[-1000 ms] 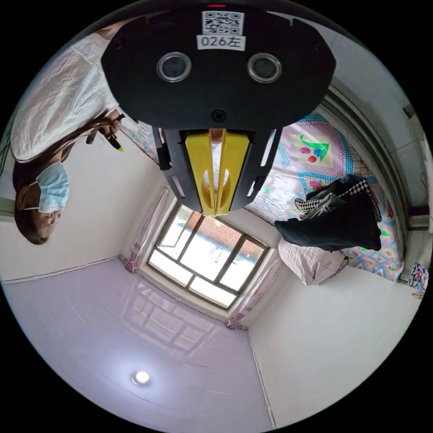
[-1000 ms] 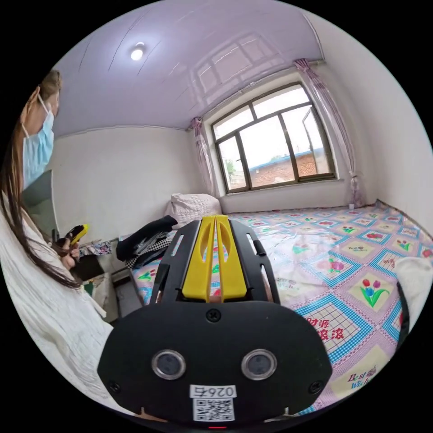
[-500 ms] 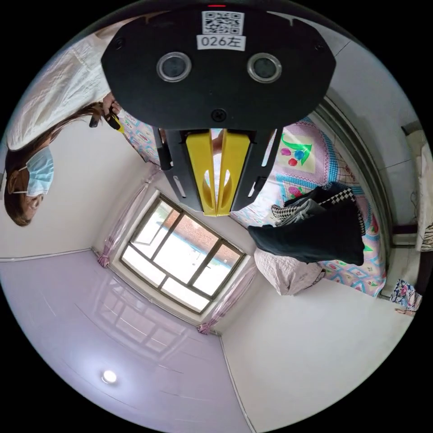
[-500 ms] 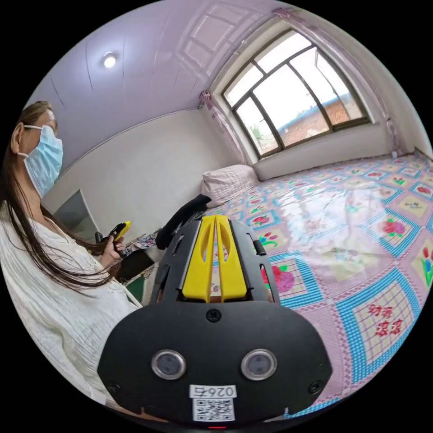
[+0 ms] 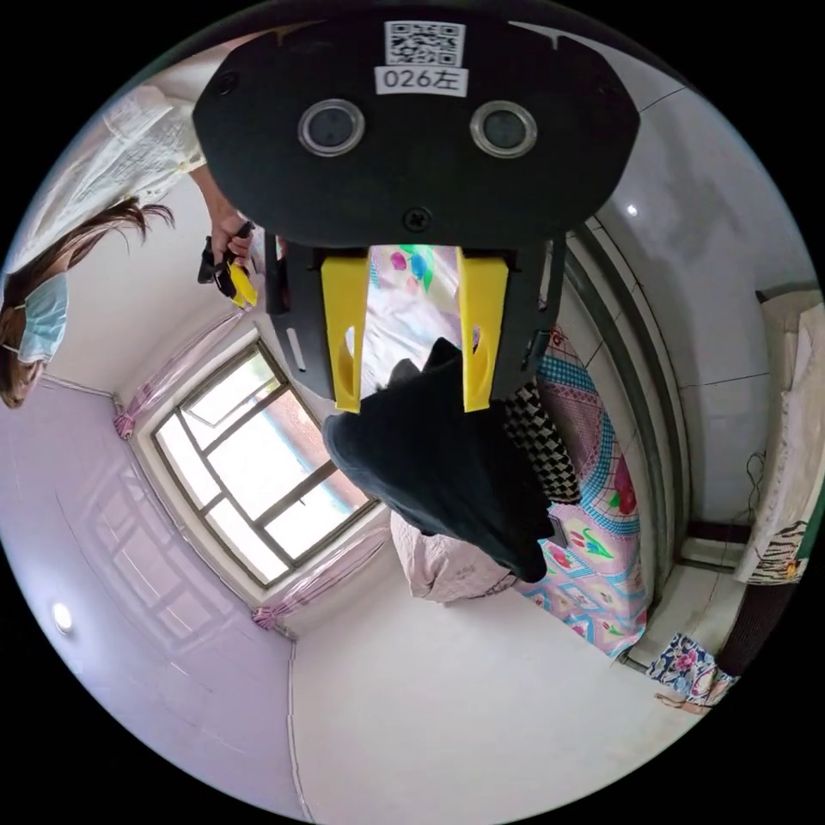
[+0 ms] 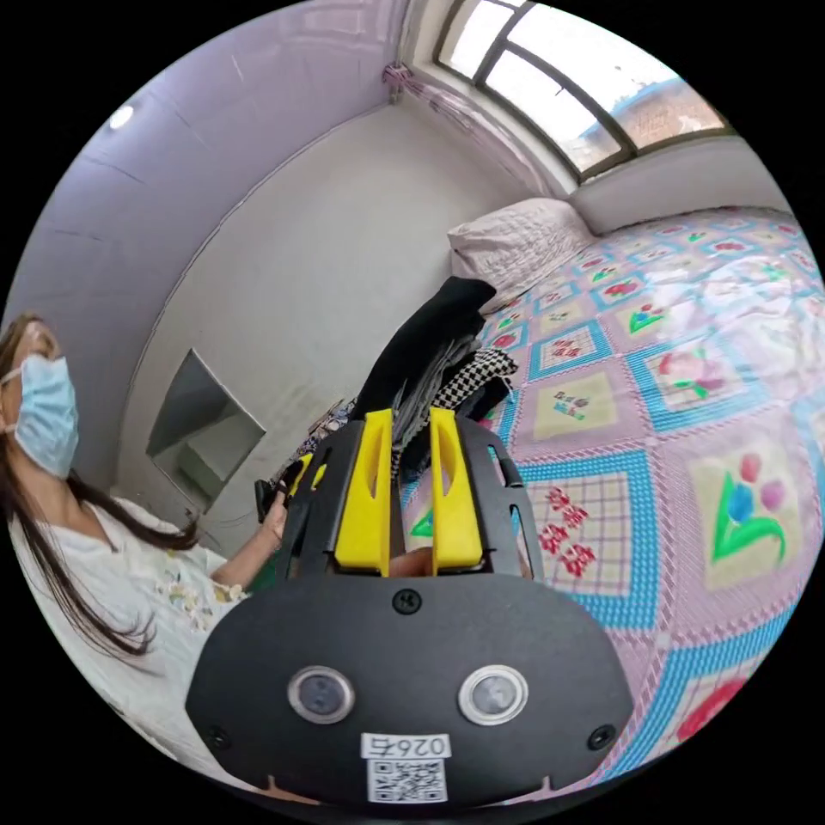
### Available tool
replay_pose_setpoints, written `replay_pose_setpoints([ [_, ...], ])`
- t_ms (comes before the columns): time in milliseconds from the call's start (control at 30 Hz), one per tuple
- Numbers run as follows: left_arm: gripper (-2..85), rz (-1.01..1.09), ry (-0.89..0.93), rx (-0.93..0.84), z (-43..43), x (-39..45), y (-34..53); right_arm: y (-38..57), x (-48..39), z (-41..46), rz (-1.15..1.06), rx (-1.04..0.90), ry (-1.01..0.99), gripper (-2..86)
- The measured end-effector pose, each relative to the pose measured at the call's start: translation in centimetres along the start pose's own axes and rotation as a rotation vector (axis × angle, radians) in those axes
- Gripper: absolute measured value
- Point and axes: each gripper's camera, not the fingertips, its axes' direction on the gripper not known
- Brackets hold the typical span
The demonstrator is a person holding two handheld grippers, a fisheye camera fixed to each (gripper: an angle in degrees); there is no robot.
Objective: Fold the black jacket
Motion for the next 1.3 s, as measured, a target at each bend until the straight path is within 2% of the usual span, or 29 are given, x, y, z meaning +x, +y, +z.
replay_pose_setpoints([
  [100,20.0,-0.061,0.01,-0.026,0.9,-3.3,-1.9,-5.6,2.8,5.5,0.056,-0.073,-0.075,6.3],
  [333,23.2,-0.197,0.028,-0.078,0.3,-8.3,-3.2,-14.8,9.1,13.4,0.193,-0.133,-0.09,10.5],
  [500,22.9,-0.297,0.194,-0.053,-0.4,-10.3,-3.6,-19.0,13.6,16.7,0.353,-0.094,-0.206,12.8],
  [633,20.6,-0.325,0.436,-0.009,-1.0,-10.0,-4.9,-20.4,14.6,17.3,0.417,-0.035,-0.363,11.3],
  [833,21.1,-0.227,0.38,-0.045,-3.9,-7.5,-7.7,-22.8,6.7,14.4,0.175,-0.025,-0.171,10.6],
  [900,20.9,-0.212,0.37,-0.05,-4.5,-7.5,-8.2,-23.6,4.6,15.4,0.084,-0.087,-0.071,12.9],
  [1033,20.9,-0.236,0.41,-0.077,-3.9,-8.9,-8.7,-24.2,5.2,18.7,0.149,-0.222,0.002,15.7],
  [1100,19.6,-0.23,0.409,-0.087,-3.6,-9.1,-9.0,-24.0,5.4,20.1,0.187,-0.246,0.029,13.4],
  [1167,13.4,-0.184,0.348,-0.122,-3.5,-8.9,-9.8,-23.8,4.6,19.9,0.178,-0.214,0.072,8.5],
  [1200,12.6,-0.171,0.324,-0.132,-3.6,-8.9,-10.0,-23.6,3.6,19.1,0.157,-0.152,0.059,6.0],
  [1300,12.9,-0.125,0.329,-0.179,-3.9,-9.1,-11.2,-23.5,0.1,18.8,0.013,-0.098,0.069,6.3],
])
